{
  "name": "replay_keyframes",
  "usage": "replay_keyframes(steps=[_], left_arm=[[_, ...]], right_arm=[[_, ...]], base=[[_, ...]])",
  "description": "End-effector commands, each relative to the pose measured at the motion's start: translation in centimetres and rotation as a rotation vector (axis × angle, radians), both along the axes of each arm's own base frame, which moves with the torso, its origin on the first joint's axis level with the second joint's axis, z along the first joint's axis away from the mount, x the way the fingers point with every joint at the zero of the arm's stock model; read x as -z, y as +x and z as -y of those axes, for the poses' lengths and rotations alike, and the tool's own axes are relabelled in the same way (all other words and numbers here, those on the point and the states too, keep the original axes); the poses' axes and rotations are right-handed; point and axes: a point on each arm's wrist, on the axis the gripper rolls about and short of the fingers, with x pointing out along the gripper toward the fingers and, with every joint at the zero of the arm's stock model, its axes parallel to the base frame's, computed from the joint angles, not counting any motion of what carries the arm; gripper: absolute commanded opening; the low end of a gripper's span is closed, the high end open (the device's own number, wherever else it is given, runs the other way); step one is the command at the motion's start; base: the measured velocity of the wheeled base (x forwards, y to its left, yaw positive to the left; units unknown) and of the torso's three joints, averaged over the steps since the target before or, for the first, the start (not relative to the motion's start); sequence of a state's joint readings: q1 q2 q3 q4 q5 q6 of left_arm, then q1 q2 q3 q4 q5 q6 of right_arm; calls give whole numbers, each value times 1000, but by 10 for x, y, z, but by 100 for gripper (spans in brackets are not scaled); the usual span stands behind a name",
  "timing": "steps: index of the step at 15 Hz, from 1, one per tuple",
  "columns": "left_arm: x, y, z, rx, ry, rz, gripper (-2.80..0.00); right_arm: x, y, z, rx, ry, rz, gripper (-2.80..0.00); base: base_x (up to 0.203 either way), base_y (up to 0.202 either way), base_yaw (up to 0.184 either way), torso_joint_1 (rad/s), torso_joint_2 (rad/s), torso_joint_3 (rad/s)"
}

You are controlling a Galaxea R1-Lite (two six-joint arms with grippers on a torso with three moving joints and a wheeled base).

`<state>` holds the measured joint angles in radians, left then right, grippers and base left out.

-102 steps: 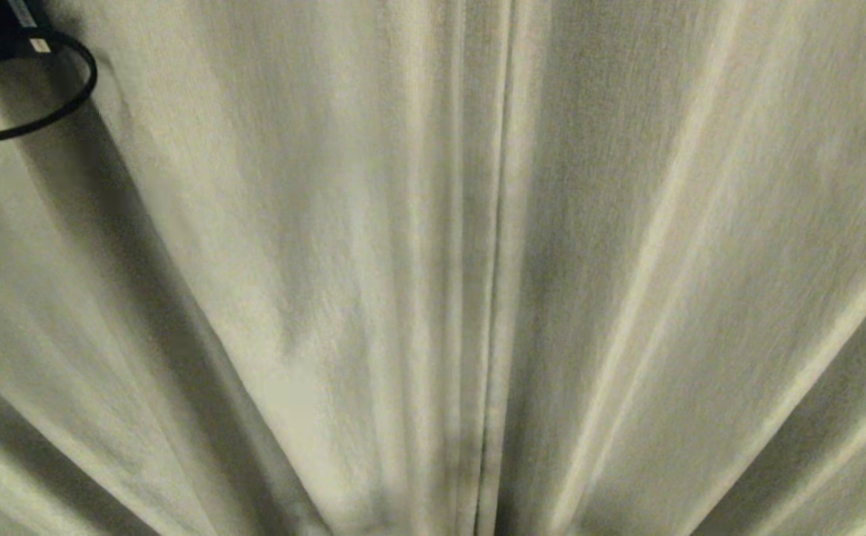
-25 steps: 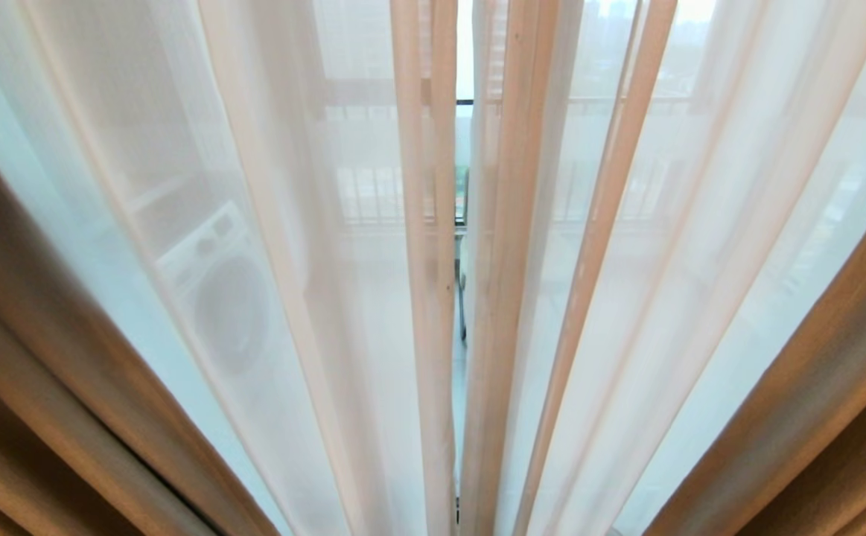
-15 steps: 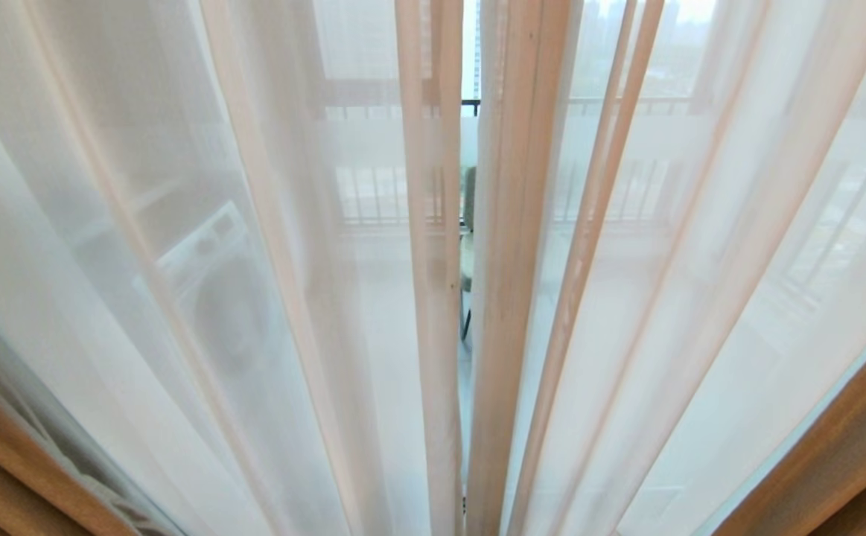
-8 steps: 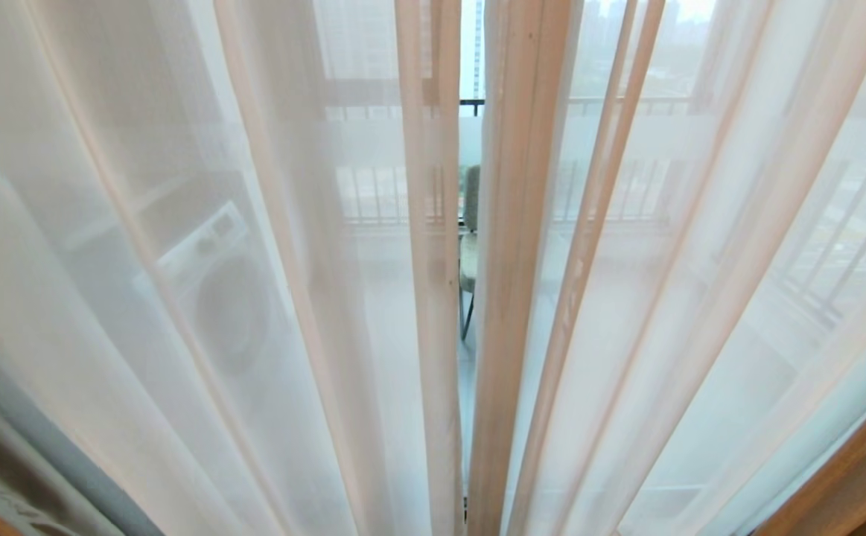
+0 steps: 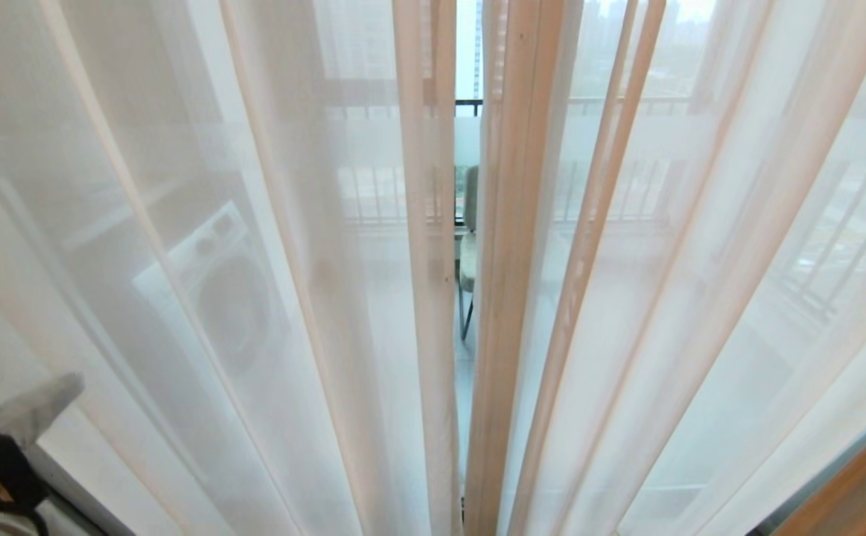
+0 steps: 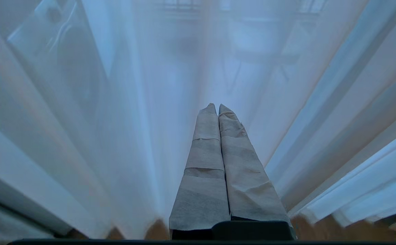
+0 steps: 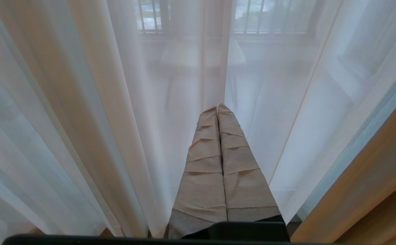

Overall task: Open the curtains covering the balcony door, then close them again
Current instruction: Pull the outer curtains open on both sides

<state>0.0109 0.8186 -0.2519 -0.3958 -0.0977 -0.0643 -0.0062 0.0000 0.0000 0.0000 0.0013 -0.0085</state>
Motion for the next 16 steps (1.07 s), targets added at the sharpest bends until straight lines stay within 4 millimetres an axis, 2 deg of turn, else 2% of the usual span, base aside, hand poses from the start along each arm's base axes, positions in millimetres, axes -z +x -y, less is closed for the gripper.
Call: replay_keyframes(steps=[1, 4, 6, 11, 16], left_arm=[[12, -21, 2, 14, 5, 19, -280], [33, -38, 1, 8, 15, 24, -280], [54, -54, 1, -1, 16, 37, -280], [79, -83, 0, 15, 22, 32, -280], [93, -100, -2, -95, 25, 96, -280]], right_arm=[[0, 0, 0, 0, -1, -2, -280], [0, 0, 0, 0, -1, -2, -280], [0, 0, 0, 0, -1, -2, -280], [0, 0, 0, 0, -1, -2, -280], [0, 0, 0, 0, -1, -2, -280]], base=[[0, 0, 0, 0, 0, 0], [0, 0, 0, 0, 0, 0], [0, 0, 0, 0, 0, 0], [0, 0, 0, 0, 0, 0], [0, 0, 0, 0, 0, 0]])
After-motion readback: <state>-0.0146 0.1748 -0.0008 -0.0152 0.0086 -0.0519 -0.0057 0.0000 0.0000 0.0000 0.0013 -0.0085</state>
